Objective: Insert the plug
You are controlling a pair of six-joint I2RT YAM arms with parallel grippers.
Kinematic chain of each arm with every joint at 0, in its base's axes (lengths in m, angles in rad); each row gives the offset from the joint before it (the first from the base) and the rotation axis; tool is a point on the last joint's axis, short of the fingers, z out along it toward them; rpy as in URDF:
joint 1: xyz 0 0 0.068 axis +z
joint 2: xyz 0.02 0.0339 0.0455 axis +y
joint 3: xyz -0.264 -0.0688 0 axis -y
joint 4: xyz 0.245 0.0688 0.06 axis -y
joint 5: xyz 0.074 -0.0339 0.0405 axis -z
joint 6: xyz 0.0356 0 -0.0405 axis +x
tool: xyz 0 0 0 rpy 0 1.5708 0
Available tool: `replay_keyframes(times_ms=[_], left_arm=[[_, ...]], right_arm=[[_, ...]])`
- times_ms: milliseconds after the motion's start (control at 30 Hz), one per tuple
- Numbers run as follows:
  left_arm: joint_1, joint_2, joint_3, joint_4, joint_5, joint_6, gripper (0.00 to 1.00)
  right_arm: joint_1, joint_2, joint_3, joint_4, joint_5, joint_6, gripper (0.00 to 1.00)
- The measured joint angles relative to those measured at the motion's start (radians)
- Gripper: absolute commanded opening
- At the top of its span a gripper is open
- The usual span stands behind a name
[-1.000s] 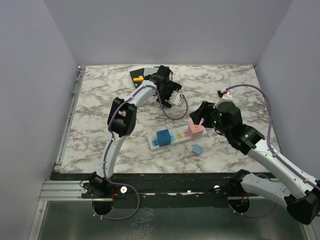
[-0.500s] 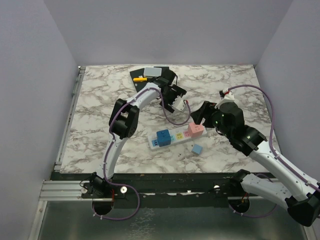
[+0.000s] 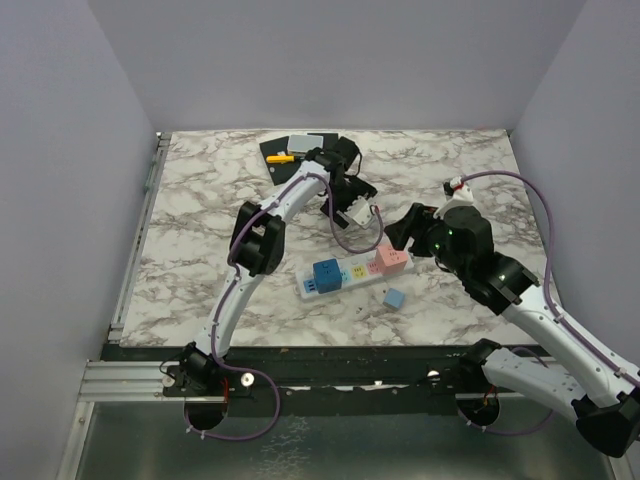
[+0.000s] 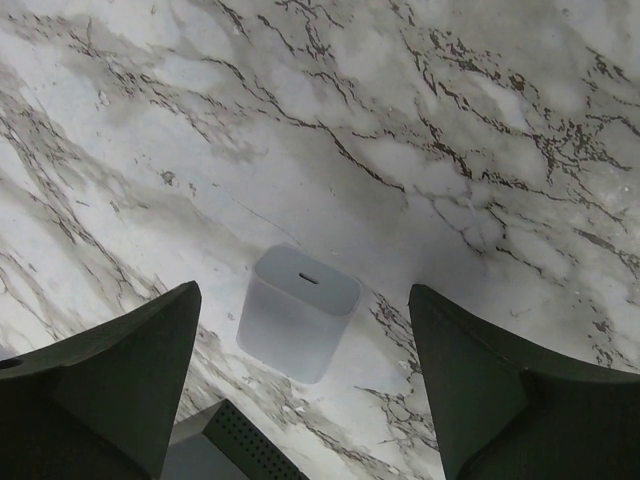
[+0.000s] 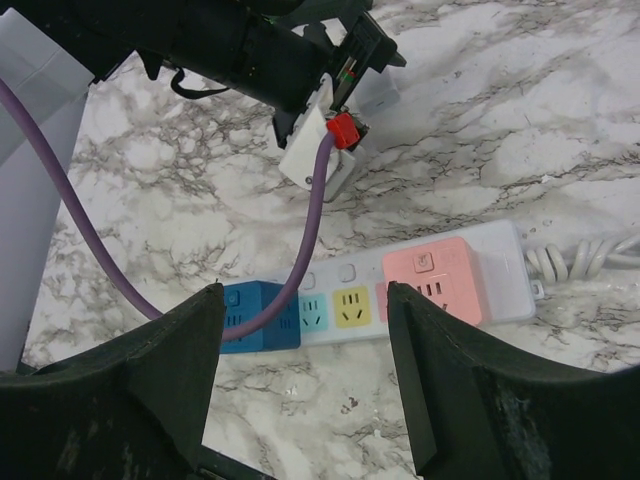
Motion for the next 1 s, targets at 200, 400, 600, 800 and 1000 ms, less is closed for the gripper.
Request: replay_keyframes(times_ms=[200, 400, 600, 800, 1000], left_arm=[[0.020, 0.000, 0.004, -0.021, 0.000, 0.034, 0.95], [0.031, 0.005, 0.018, -0.042, -0.026, 0.079, 0.83], [0.029, 0.027, 0.055, -0.078, -0.074, 0.144, 0.73], [0.029, 0.041, 0.068, -0.111, -0.139, 0.221, 0.48], [0.029, 0.020, 0.024, -0.115, -0.157, 0.224, 0.50]], right_arm=[[-0.004, 0.006, 0.000, -0.021, -0.001, -0.013, 0.69], [-0.005, 0.018, 0.004, -0.027, -0.008, -0.018, 0.69], [-0.005, 0.018, 0.016, -0.034, -0.009, -0.017, 0.68], [-0.005, 0.018, 0.018, -0.042, -0.008, -0.017, 0.68], [-0.006, 0.017, 0.018, -0.042, -0.009, -0.011, 0.67]])
